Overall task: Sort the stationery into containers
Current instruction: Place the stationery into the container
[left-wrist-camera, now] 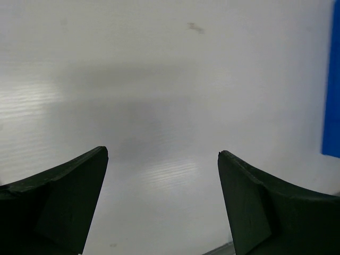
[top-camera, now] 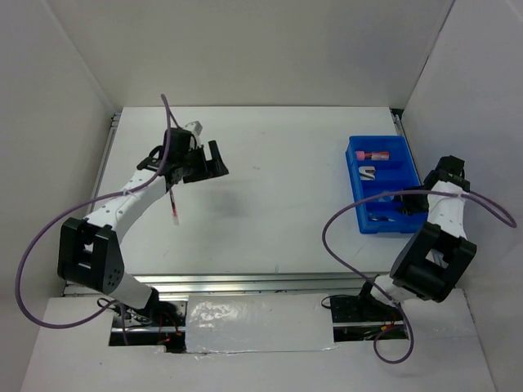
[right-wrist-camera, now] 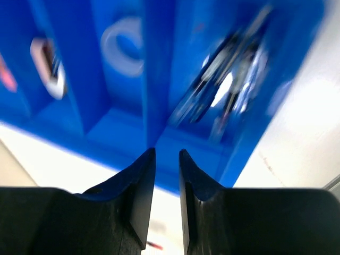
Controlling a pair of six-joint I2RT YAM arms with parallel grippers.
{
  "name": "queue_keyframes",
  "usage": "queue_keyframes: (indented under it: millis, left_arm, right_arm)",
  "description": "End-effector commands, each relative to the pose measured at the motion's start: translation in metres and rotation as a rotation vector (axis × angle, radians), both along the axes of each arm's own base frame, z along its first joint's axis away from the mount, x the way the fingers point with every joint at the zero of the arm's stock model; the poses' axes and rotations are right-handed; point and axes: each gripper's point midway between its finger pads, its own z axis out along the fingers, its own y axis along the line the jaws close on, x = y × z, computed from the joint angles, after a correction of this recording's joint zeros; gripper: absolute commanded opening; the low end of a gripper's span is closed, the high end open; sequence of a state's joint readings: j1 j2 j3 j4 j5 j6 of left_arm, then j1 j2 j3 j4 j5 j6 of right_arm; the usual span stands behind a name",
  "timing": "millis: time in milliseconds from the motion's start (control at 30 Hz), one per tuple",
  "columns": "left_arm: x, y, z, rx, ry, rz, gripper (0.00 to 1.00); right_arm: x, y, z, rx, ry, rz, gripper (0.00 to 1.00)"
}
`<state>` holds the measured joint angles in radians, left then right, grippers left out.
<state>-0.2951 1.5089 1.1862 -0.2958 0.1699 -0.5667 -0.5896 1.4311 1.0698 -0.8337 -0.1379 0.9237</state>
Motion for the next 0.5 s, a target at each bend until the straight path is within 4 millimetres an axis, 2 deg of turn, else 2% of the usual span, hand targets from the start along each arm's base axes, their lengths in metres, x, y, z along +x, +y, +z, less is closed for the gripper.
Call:
queue_keyframes:
  millis: [0,133,233,267,333,433,467]
  left_arm:
    - [-0.015,0.065,-0.02,0.185,0.073,0.147,0.96]
    - [-0.04,0.135,-0.054,0.316,0.194,0.284,0.92]
    - [-0.055,0.165,-0.078,0.322,0.28,0.34,0.91]
    - [-0.057,0.165,-0.083,0.323,0.292,0.335,0.9]
    - [-0.056,0.182,-0.096,0.317,0.32,0.362,0.88]
    - [-0.054,0.182,-0.112,0.316,0.347,0.329,0.85]
    - [-0.052,0.182,-0.115,0.317,0.349,0.318,0.85]
  right_arm:
    - [0.012,0.018,0.032,-0.051,-0.111,0.139,0.31]
    - [0.019,0.045,0.051,-0.101,-0.192,0.288,0.31]
    - [0.022,0.061,0.06,-0.146,-0.244,0.402,0.3]
    - [0.023,0.071,0.061,-0.15,-0.254,0.443,0.3]
    - [0.026,0.089,0.066,-0.17,-0.303,0.553,0.29]
    - [0.028,0.111,0.075,-0.182,-0.363,0.696,0.27]
    - [0.028,0.124,0.078,-0.186,-0.383,0.764,0.26]
